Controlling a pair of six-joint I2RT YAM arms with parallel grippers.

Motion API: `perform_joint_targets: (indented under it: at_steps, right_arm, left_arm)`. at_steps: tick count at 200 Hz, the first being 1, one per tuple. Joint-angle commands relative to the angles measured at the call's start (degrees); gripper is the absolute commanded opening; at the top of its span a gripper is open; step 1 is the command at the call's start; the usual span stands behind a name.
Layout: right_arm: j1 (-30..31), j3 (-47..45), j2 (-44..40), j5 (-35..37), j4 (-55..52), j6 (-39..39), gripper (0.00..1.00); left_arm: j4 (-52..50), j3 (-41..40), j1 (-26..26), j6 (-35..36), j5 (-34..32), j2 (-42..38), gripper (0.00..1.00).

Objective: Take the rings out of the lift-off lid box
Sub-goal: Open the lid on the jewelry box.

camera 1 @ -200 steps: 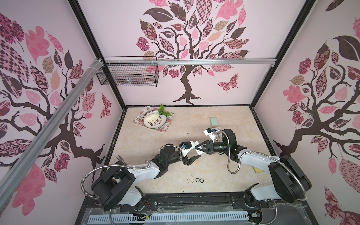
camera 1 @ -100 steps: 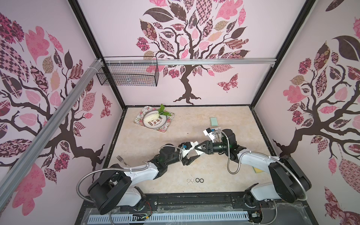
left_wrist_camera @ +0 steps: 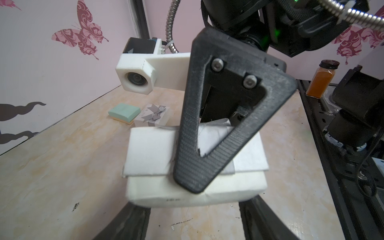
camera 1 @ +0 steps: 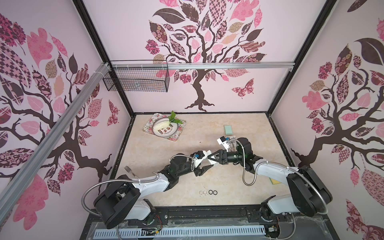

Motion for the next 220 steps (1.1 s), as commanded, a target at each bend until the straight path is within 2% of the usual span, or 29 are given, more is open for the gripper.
perform_joint_targets:
  at_steps: [1, 194, 209, 220]
  right_arm:
    - [-0.7, 0.2, -1.8, 0.9, 1.0, 2.7, 0.80]
    - [-5.2, -0.1, -6.6, -0.1, -1.6, 2.5, 0.80]
    - [-6.6, -0.5, -7.8, 1.2, -3.7, 1.5, 0.79]
    - [-7.0, -0.8, -9.6, 4.7, -7.4, -0.9, 0.79]
  left_arm:
    - [1.3, 0.4, 0.0, -0.3, -0.9, -1.5, 0.66]
    - [1.1, -2.6, 0.0, -0.4, -2.5, -4.2, 0.66]
    - [1.0, -2.7, 0.0, -0.4, -2.4, -4.4, 0.66]
    - [1.1, -2.9, 0.0, -0.3, -2.4, -4.7, 0.66]
